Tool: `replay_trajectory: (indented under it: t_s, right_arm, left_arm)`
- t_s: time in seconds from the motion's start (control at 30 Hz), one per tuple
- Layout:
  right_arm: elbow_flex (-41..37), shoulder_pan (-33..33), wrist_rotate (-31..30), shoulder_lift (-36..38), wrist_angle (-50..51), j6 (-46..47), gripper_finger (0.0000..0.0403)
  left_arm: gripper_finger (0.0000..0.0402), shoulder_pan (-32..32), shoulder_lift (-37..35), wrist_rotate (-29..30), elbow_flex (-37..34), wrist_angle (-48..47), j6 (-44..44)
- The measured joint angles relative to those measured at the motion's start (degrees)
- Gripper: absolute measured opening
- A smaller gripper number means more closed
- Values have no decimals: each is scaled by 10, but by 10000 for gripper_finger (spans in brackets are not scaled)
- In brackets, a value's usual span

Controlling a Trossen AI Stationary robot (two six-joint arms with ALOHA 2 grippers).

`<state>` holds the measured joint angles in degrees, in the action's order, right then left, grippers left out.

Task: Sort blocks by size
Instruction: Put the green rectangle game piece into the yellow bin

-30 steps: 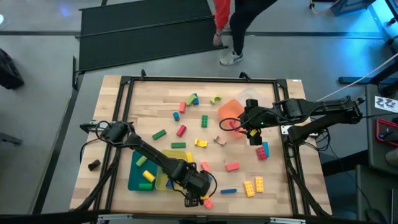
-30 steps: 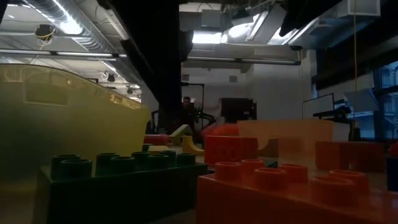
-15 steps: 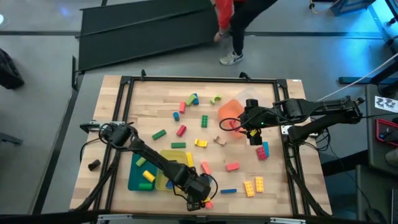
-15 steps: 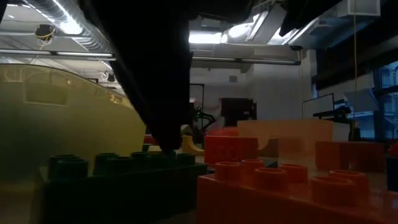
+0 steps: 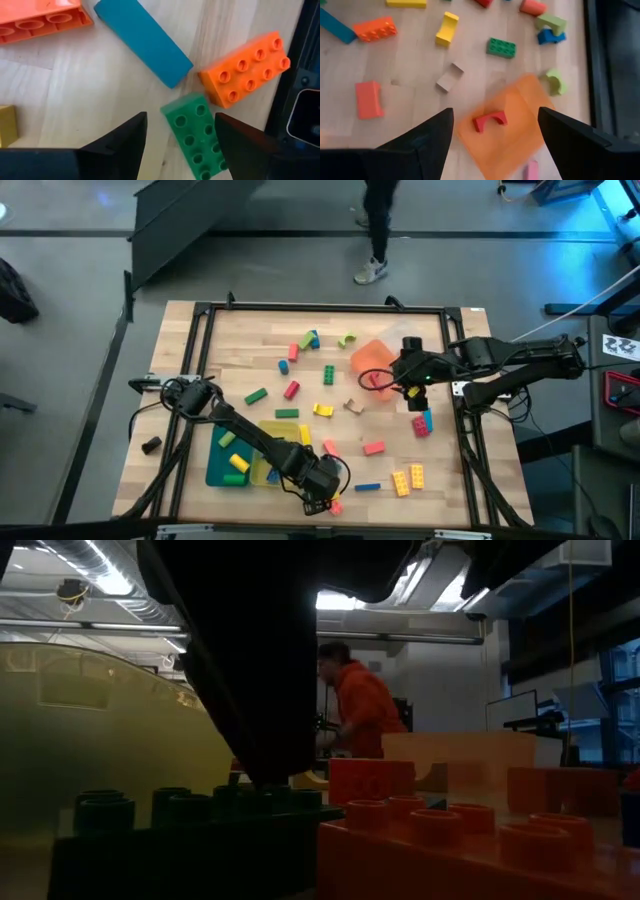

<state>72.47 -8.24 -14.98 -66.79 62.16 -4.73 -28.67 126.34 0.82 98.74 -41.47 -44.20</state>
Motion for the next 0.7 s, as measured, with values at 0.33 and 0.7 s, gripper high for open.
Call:
replay_trajectory:
  t_s: [0.33,0.7]
  right_arm:
    - [0,0,-36,118,23,59,292]
    - [-117,0,-39,198,-28,80,292]
  left_arm:
    - [200,-2,-1,-3,0,-7,-10]
    - [200,-2,-1,-2,0,-25,-34]
